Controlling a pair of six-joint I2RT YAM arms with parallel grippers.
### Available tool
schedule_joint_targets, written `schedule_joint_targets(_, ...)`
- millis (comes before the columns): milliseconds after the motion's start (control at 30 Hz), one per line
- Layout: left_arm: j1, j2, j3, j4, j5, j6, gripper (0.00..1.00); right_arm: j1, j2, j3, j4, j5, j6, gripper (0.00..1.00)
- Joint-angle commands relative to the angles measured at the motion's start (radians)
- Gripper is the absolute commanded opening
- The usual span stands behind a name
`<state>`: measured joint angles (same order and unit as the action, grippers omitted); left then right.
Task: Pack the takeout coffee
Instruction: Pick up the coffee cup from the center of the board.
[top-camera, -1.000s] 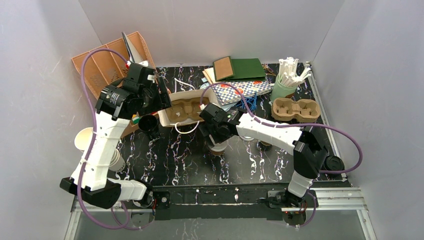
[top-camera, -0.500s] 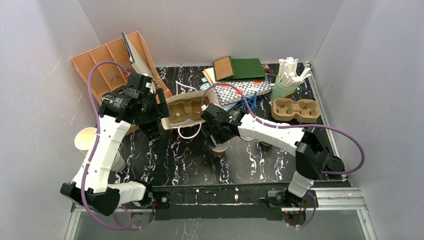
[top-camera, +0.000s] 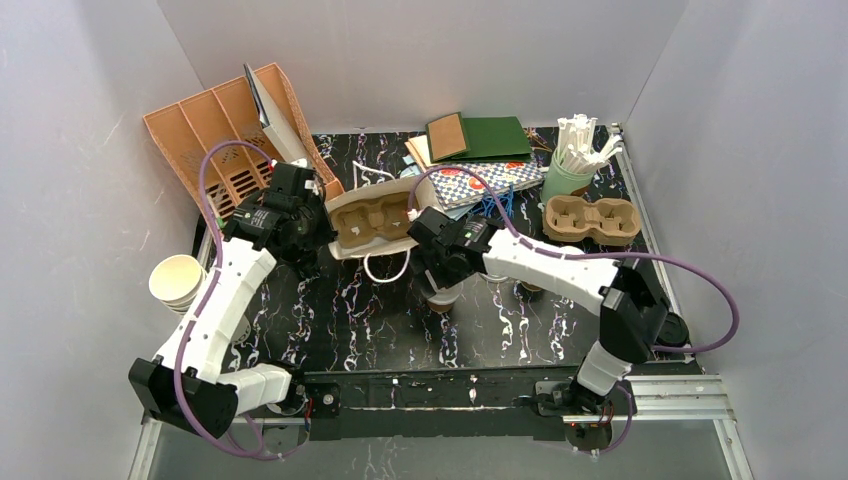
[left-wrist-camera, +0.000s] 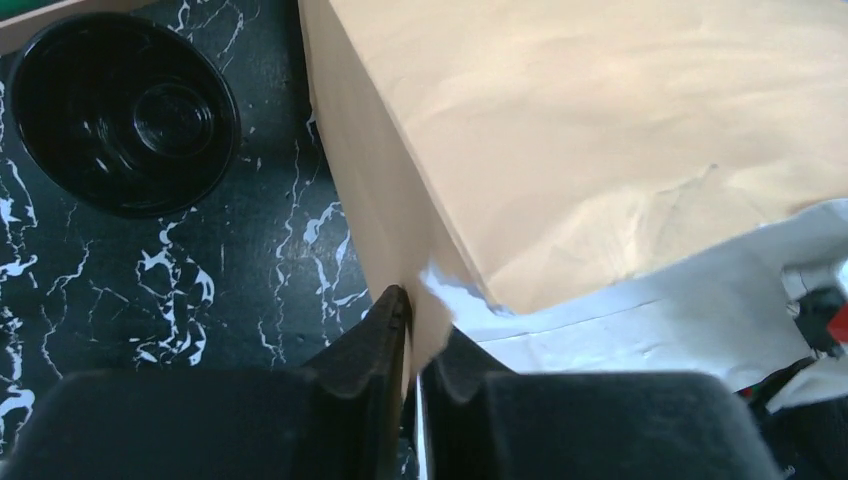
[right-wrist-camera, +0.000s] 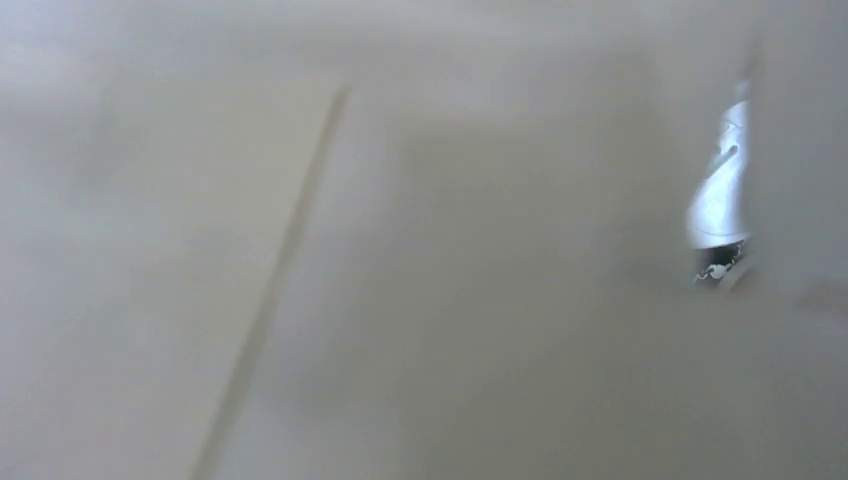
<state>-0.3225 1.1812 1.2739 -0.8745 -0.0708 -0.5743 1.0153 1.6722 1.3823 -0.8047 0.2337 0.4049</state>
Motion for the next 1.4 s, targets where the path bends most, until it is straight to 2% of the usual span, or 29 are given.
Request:
schedule_joint_targets(0,0.005,0.003,0.007,0.087,-0.015,-0.013,0.04,-0.005,-0.113,-0.019,-0.019,0.035,0.014,0.74)
schedule_joint_targets(67,0.005,0.022,0.006,0.094,-0.011,-0.006,0.00,-0.005,-0.159,-0.028,-0.014,0.046,0.009,0.74)
schedule_joint_targets(267,0.004,0.030,-0.034,0.149,-0.007,-0.027,0.00,-0.006,-0.253,-0.038,-0.035,0.028,0.003,0.73)
schedule_joint_targets(467,-0.003,0.031,-0.082,0.202,0.010,-0.063,0.00,-0.005,-0.342,-0.036,-0.124,0.033,0.004,0.73)
schedule_joint_targets(667,-0.041,0.026,-0.101,0.216,0.000,-0.067,0.00,-0.005,-0.399,0.173,-0.291,0.073,-0.013,0.73)
schedule_joint_targets(767,-0.051,0.023,-0.092,0.212,0.006,-0.067,0.00,-0.004,-0.407,0.266,-0.319,0.077,-0.043,0.72)
schedule_joint_targets(1000,-0.061,0.020,-0.055,0.154,0.032,-0.070,0.00,-0.006,-0.389,0.411,-0.225,0.047,-0.181,0.70)
schedule_joint_targets(1100,-0.062,0.005,-0.059,0.141,0.041,-0.083,0.00,-0.006,-0.364,0.434,-0.135,0.052,-0.244,0.70)
schedule_joint_targets(1267,-0.071,-0.017,-0.075,0.136,0.070,-0.132,0.00,-0.005,-0.305,0.420,0.020,0.063,-0.311,0.69)
schedule_joint_targets(1367,-0.081,-0.025,-0.072,0.133,0.104,-0.174,0.00,-0.004,-0.304,0.312,0.156,0.057,-0.323,0.66)
